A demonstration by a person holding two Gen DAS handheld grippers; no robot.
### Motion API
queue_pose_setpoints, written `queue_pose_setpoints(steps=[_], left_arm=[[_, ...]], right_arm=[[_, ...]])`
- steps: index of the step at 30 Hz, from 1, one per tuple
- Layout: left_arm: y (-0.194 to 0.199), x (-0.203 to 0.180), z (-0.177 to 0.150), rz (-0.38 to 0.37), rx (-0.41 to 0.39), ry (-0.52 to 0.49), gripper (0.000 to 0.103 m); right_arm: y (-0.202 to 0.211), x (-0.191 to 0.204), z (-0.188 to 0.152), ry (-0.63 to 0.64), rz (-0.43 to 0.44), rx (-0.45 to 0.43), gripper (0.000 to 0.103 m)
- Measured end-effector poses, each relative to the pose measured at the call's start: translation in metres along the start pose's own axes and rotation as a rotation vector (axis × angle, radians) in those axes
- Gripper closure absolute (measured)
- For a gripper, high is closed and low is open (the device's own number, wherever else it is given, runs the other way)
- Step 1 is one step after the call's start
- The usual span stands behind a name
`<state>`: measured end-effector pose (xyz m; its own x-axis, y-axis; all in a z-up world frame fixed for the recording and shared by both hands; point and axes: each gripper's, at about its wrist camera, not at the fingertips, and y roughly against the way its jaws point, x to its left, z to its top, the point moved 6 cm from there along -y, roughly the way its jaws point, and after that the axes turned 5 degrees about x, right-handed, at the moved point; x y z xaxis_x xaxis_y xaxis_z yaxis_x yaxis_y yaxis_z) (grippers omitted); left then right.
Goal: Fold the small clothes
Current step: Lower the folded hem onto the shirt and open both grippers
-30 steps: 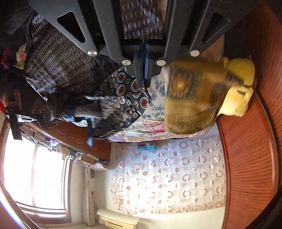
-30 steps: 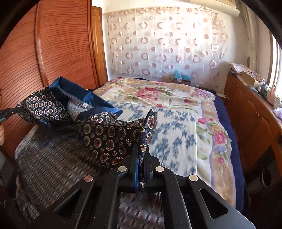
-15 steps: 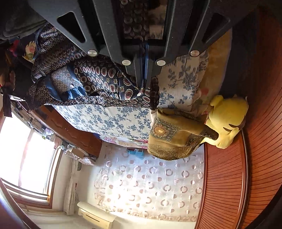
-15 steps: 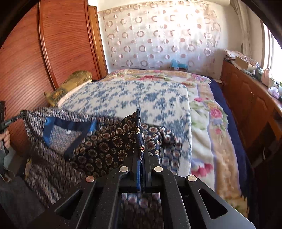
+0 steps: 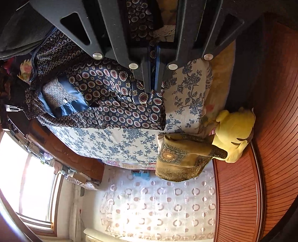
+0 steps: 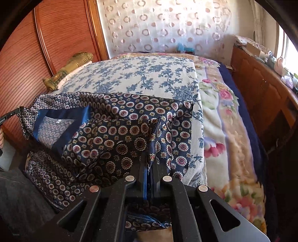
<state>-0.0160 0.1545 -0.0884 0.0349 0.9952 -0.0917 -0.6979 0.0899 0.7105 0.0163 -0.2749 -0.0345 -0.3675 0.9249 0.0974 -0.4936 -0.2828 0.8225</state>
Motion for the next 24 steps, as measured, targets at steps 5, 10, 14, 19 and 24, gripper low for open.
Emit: queue_pose_setpoints(steps=[5, 10, 14, 19, 24], left_arm=[[0.006, -0.001, 0.003, 0.002, -0.009, -0.005, 0.1], [0.009, -0.002, 0.009, 0.007, -0.024, -0.005, 0.082], [0.007, -0.006, 0.014, 0.014, -0.029, -0.013, 0.075], [-0.01, -0.01, 0.023, -0.014, -0.025, -0.012, 0.024], [-0.038, -0.014, 0.037, -0.033, 0.002, -0.023, 0.024]], right_arm=[[0.001, 0.001, 0.007, 0.01, -0.012, 0.006, 0.095], [0.012, 0.002, 0.007, 0.01, -0.03, -0.029, 0.087], [0.023, 0.005, 0.007, 0.021, -0.043, -0.051, 0.086], [0.023, 0.007, 0.009, 0.022, -0.041, -0.074, 0.074], [0.011, 0.005, 0.017, 0.013, -0.039, -0.094, 0.072]])
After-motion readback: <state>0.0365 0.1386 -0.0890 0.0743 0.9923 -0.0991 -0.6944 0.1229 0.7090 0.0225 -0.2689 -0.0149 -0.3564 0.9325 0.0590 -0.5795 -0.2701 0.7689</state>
